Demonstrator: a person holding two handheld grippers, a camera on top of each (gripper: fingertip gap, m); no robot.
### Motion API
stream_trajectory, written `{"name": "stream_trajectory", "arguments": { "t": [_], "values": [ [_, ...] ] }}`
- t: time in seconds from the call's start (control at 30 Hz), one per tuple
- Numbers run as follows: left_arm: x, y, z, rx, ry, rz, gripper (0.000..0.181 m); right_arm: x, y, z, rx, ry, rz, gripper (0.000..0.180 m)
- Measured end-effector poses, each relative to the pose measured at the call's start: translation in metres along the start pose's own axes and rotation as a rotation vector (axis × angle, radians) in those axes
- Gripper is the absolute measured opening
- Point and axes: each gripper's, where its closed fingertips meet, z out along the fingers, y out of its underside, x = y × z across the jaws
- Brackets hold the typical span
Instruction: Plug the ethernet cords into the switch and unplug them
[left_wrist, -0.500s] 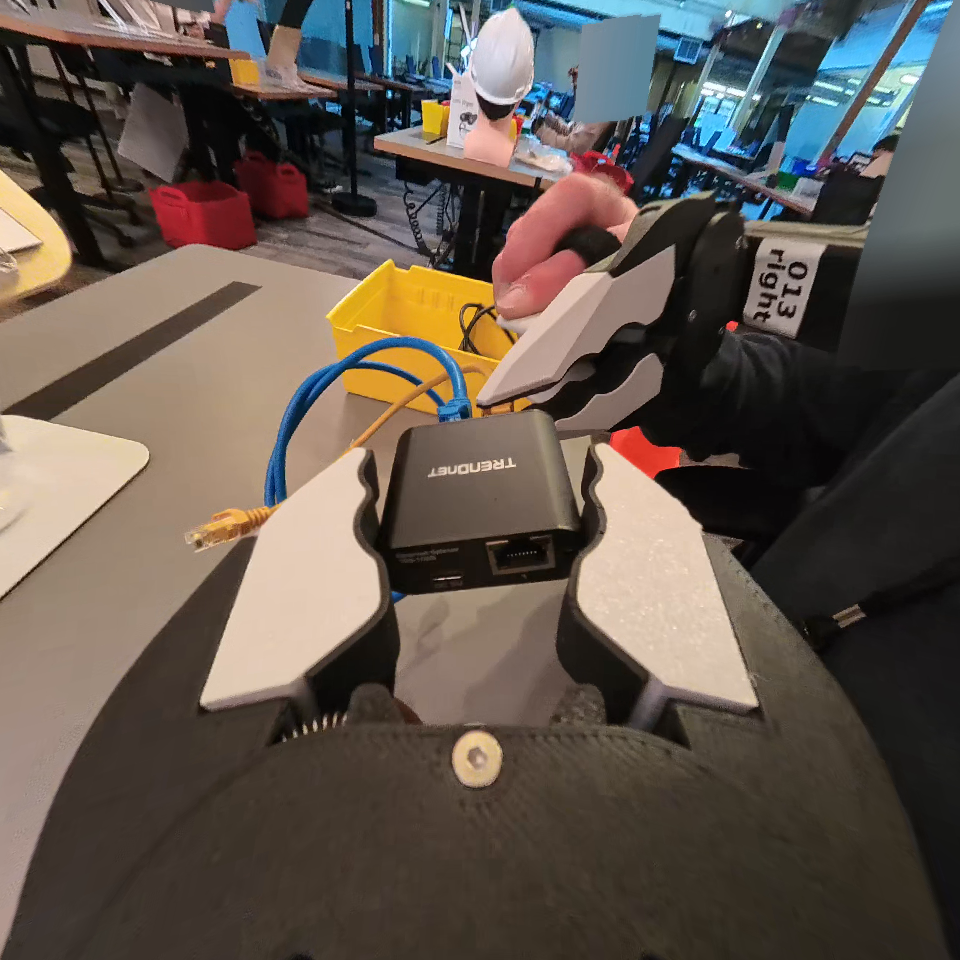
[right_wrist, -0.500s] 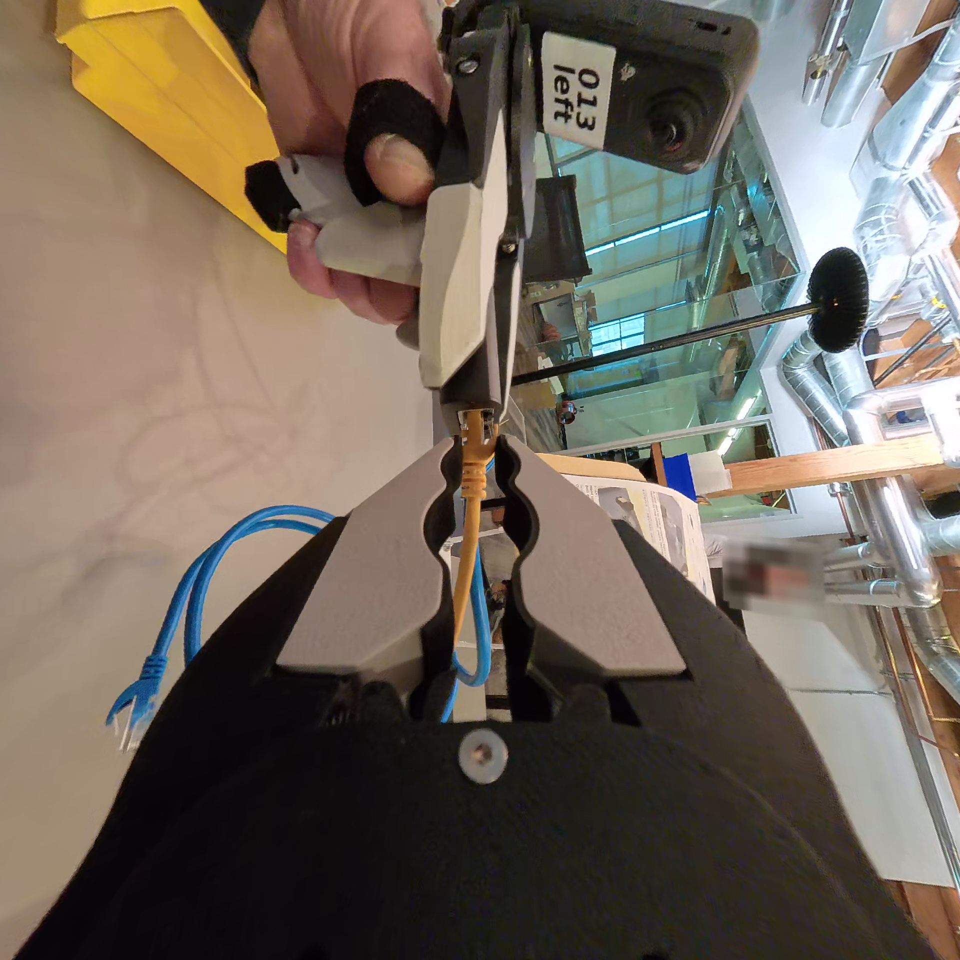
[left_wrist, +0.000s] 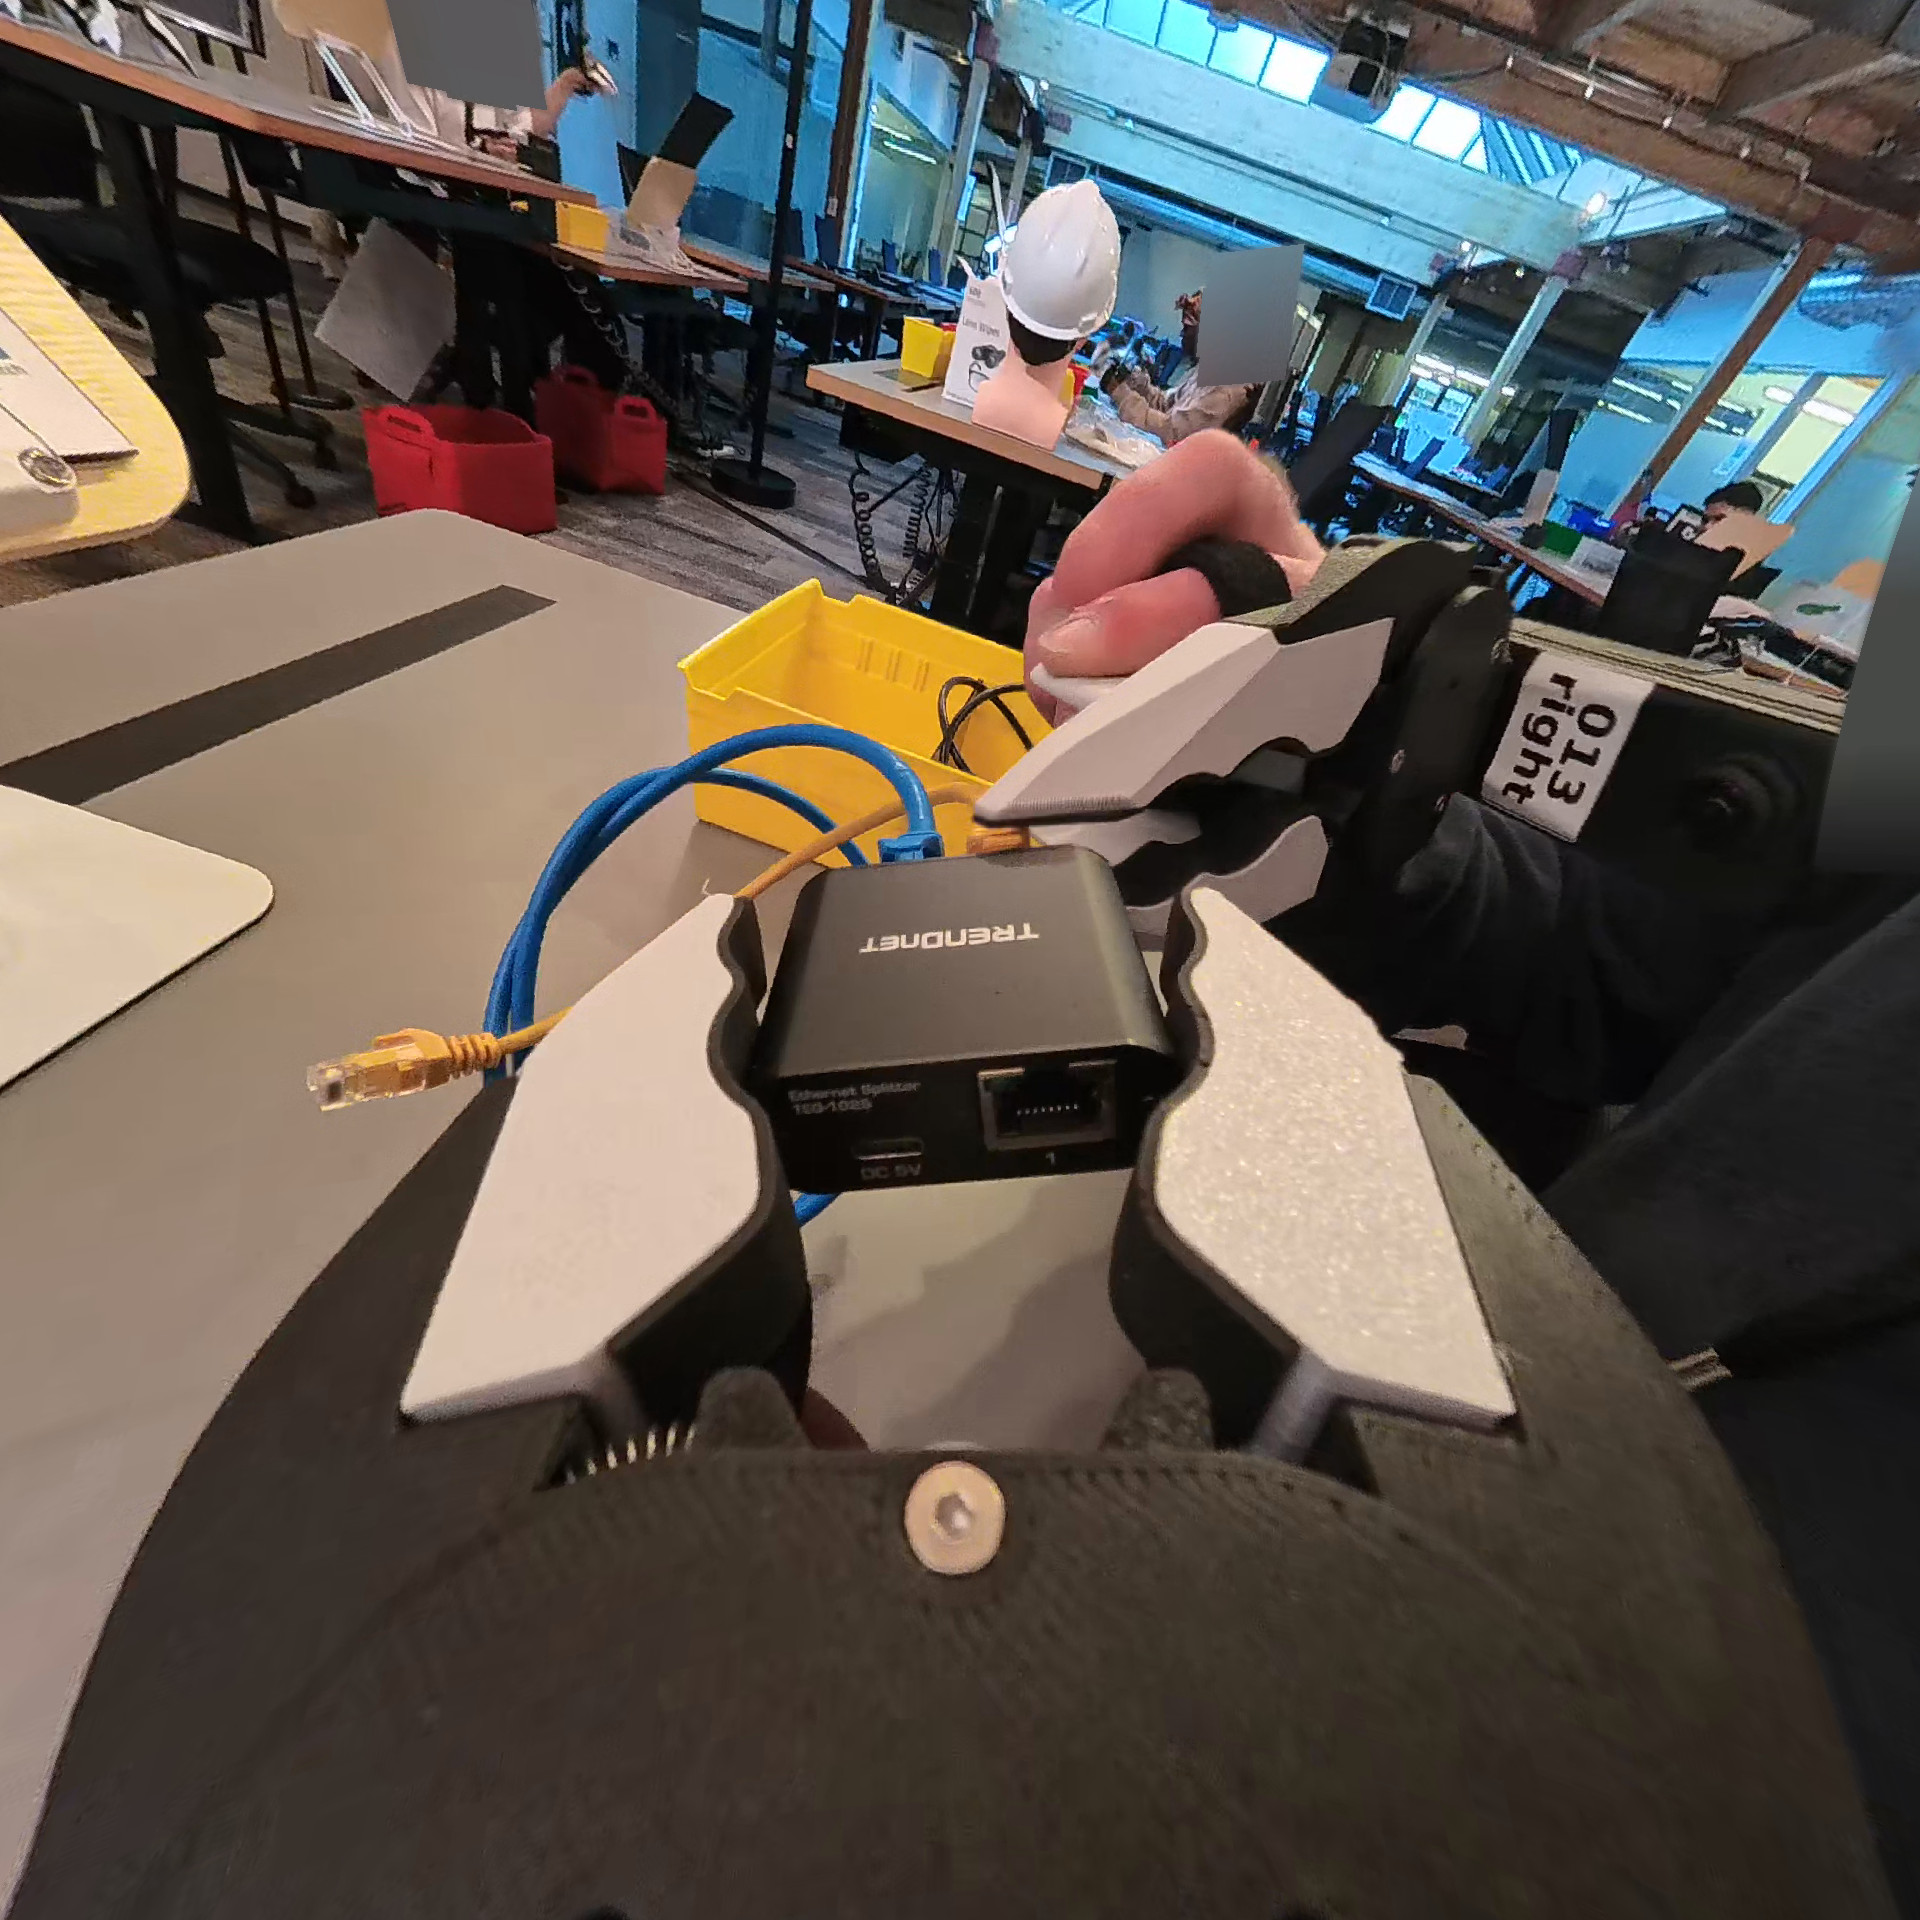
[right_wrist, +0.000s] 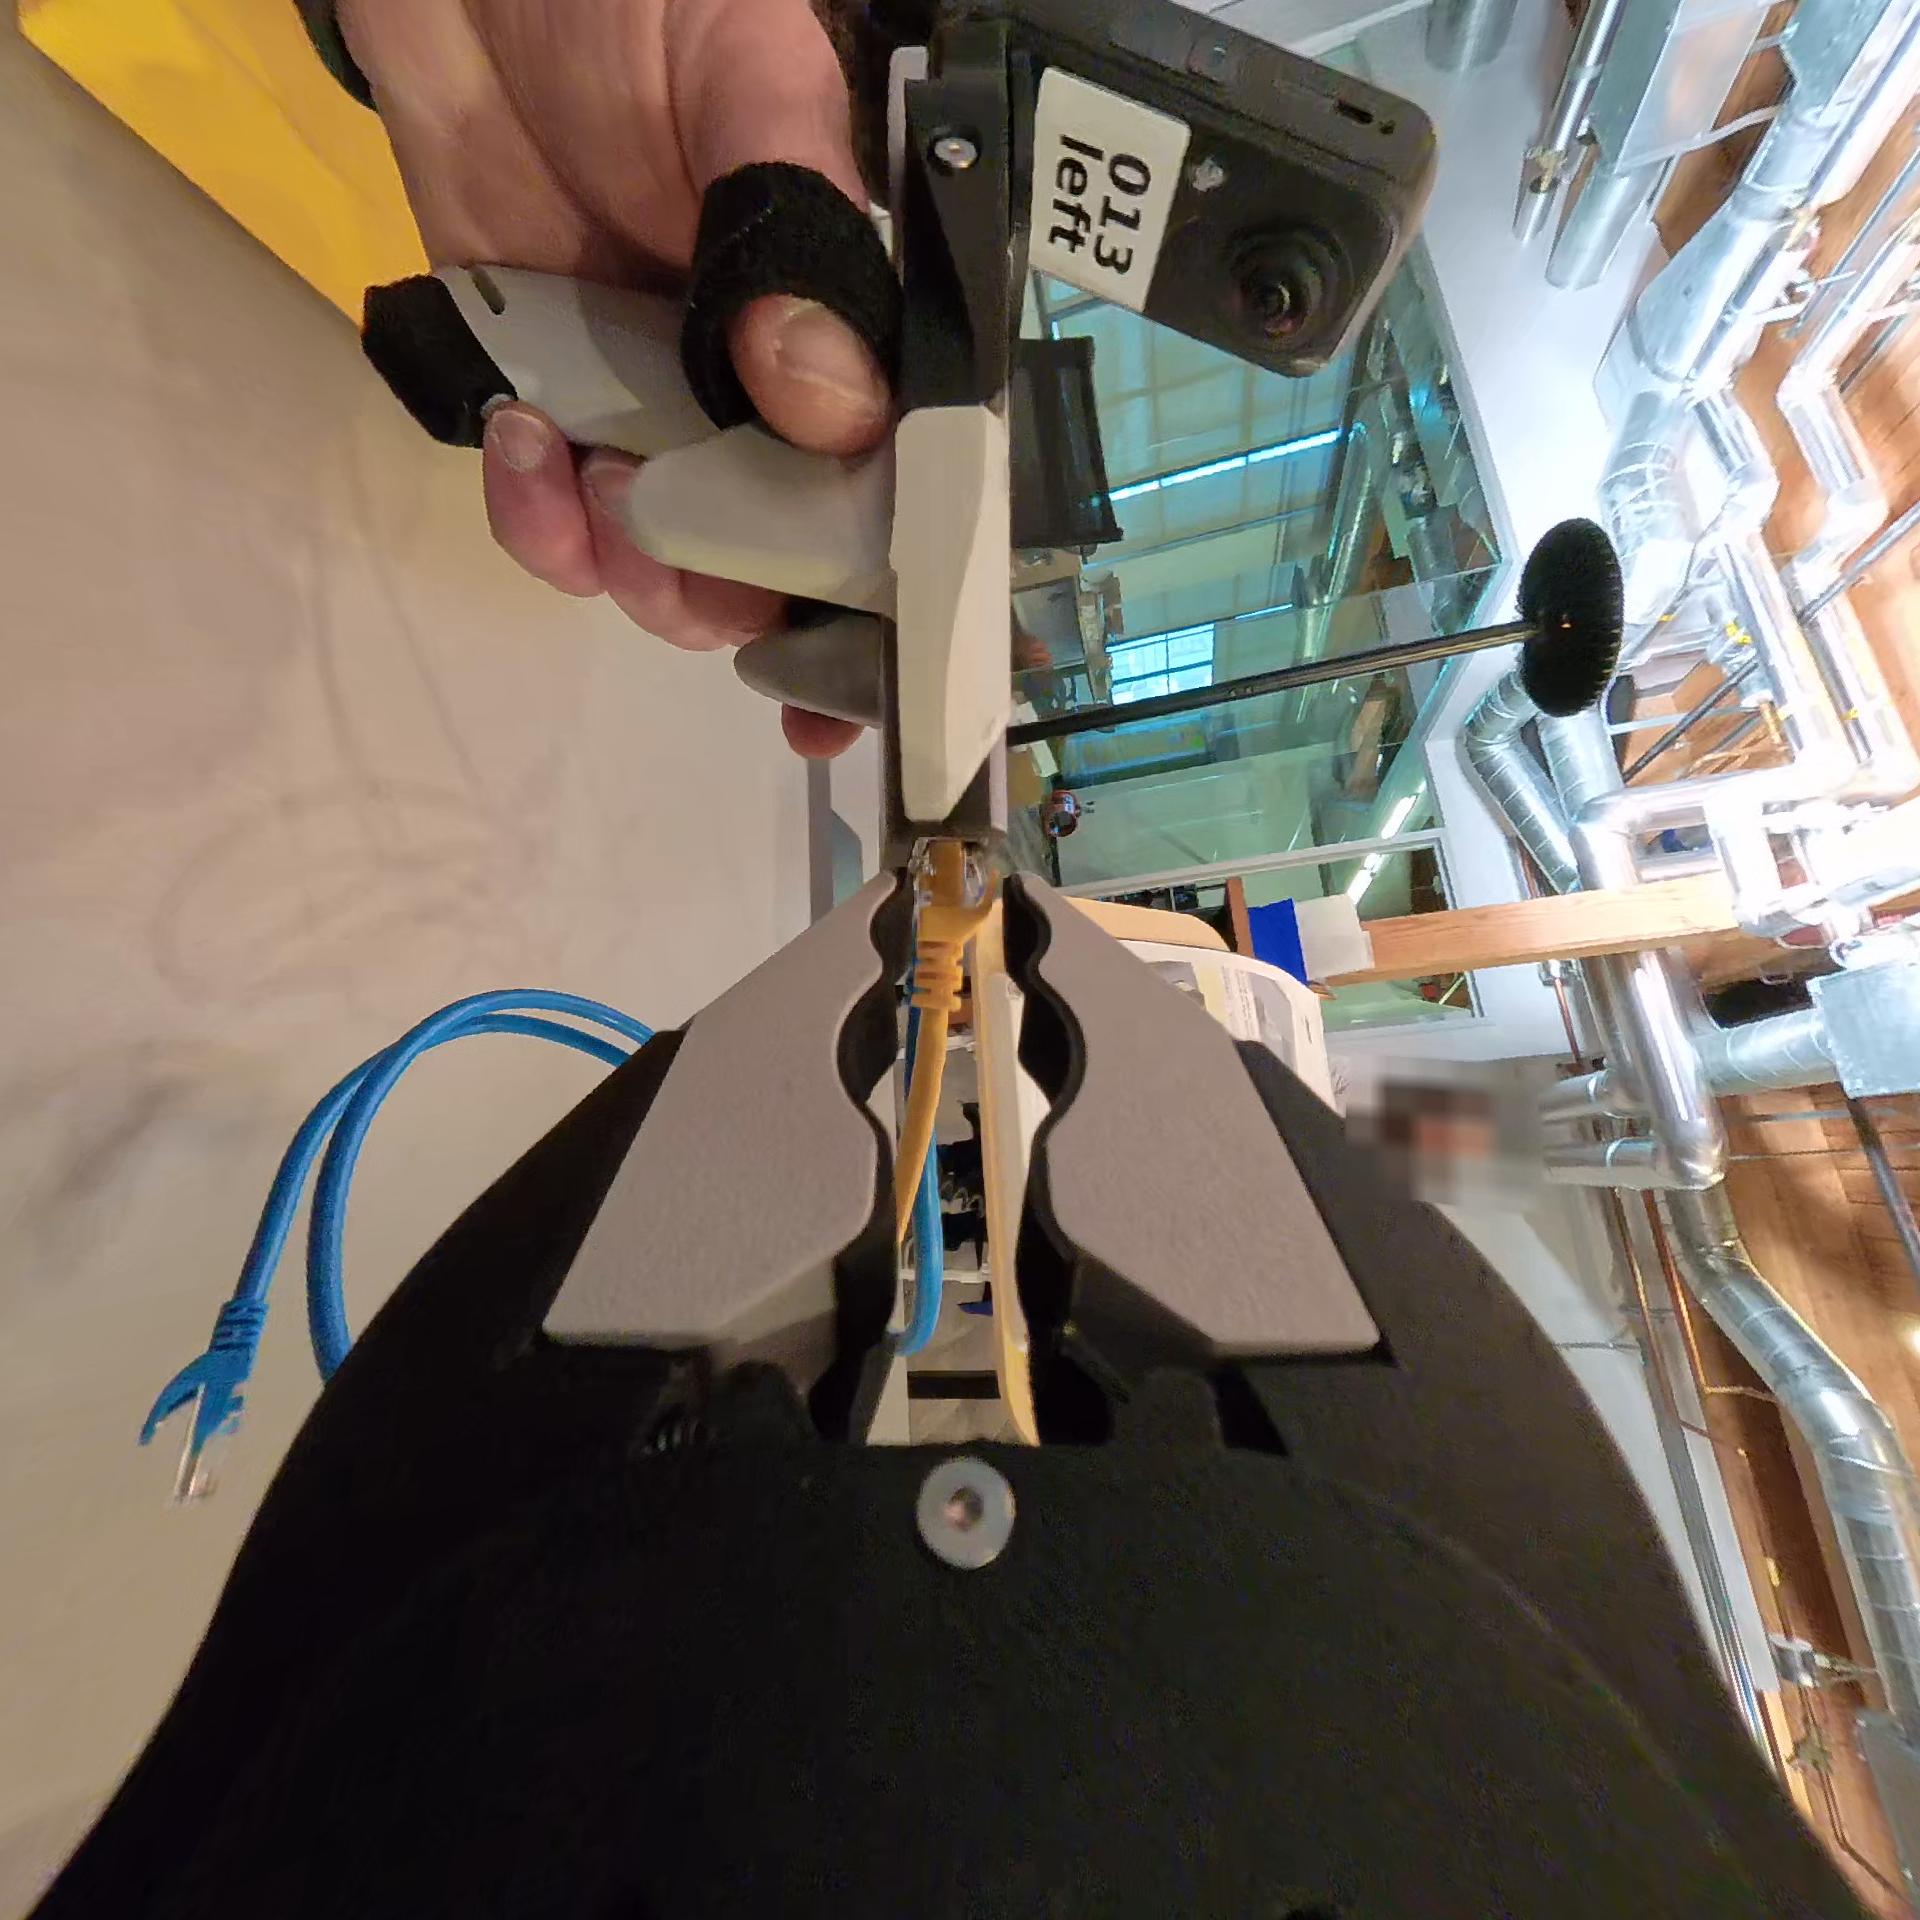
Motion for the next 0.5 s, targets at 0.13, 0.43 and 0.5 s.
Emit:
{"name": "stream_trajectory", "arguments": {
  "t": [0.13,0.43,0.5],
  "values": [
    [0.0014,-0.0006,0.0004,0.004,0.009,-0.007,0.073,-0.0042,0.0013,0.0005,-0.004,-0.023,-0.017,0.019],
    [0.0034,-0.0049,0.0019,0.01,0.02,0.003,0.073,-0.0009,0.0012,-0.0013,-0.016,-0.073,-0.054,0.011],
    [0.0031,-0.0047,0.0021,0.004,0.018,0.005,0.073,-0.0016,0.0015,-0.0013,-0.031,-0.089,-0.079,0.011]
  ]
}}
